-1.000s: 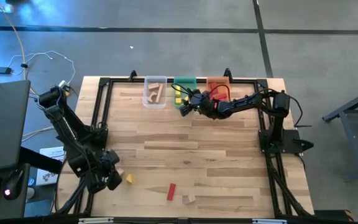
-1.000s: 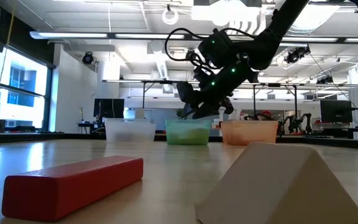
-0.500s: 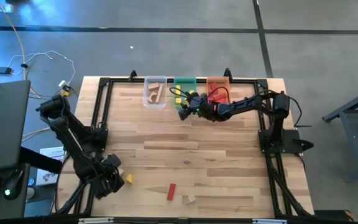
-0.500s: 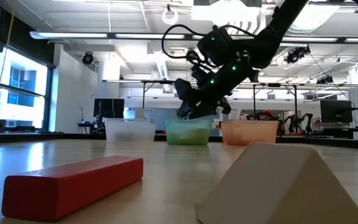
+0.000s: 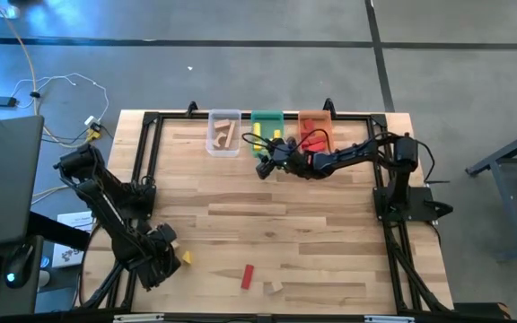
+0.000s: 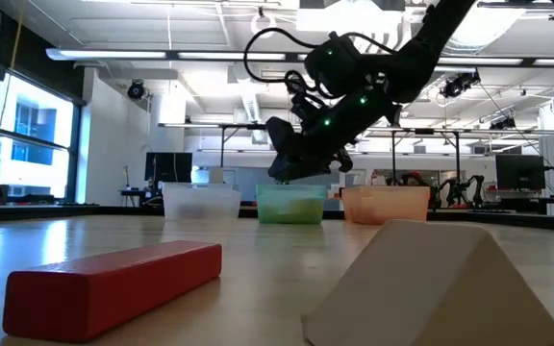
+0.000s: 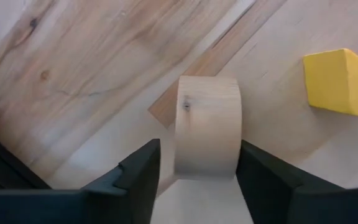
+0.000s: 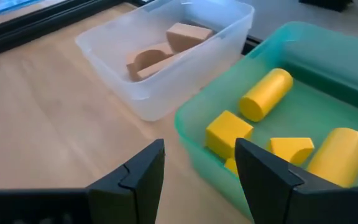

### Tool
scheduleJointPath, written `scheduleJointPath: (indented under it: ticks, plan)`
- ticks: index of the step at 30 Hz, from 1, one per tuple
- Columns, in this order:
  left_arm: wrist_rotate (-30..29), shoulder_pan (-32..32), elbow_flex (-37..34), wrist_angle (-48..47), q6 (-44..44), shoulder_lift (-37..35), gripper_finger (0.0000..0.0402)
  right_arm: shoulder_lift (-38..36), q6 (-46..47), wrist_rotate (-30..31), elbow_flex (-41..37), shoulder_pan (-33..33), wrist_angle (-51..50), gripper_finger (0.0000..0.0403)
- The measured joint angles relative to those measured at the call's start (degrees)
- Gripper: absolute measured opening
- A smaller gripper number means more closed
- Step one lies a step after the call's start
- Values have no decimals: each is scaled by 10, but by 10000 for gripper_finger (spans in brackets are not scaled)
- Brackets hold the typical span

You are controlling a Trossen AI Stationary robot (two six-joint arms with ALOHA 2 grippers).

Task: Sort & place blocks by color
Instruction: Put the brown block into the white transparent bin

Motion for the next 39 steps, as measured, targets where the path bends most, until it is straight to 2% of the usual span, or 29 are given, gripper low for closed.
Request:
scheduleJointPath:
  ticks: [7, 11, 15, 22, 28, 33, 39]
  plan:
    - [-3, 0, 1, -1, 24, 7, 106, 0, -43, 22, 0, 32, 12, 181]
    - [-25, 0, 1, -12, 26, 0, 103, 0, -81, 51, 1, 49, 31, 181]
    - [-68, 3, 1, -41, 24, -23, 103, 0, -111, 51, 21, 67, 27, 181]
    - [-165, 35, 0, -123, 20, -87, 103, 0, -133, 51, 77, 105, -41, 181]
    - [-253, 89, 0, -178, 59, -147, 103, 0, -133, 24, 96, 134, -91, 181]
    - [-296, 162, 0, -199, 146, -196, 103, 0, -125, -27, 96, 152, -99, 181]
    - [-342, 271, 0, -197, 265, -242, 103, 0, -105, -60, 96, 166, -99, 181]
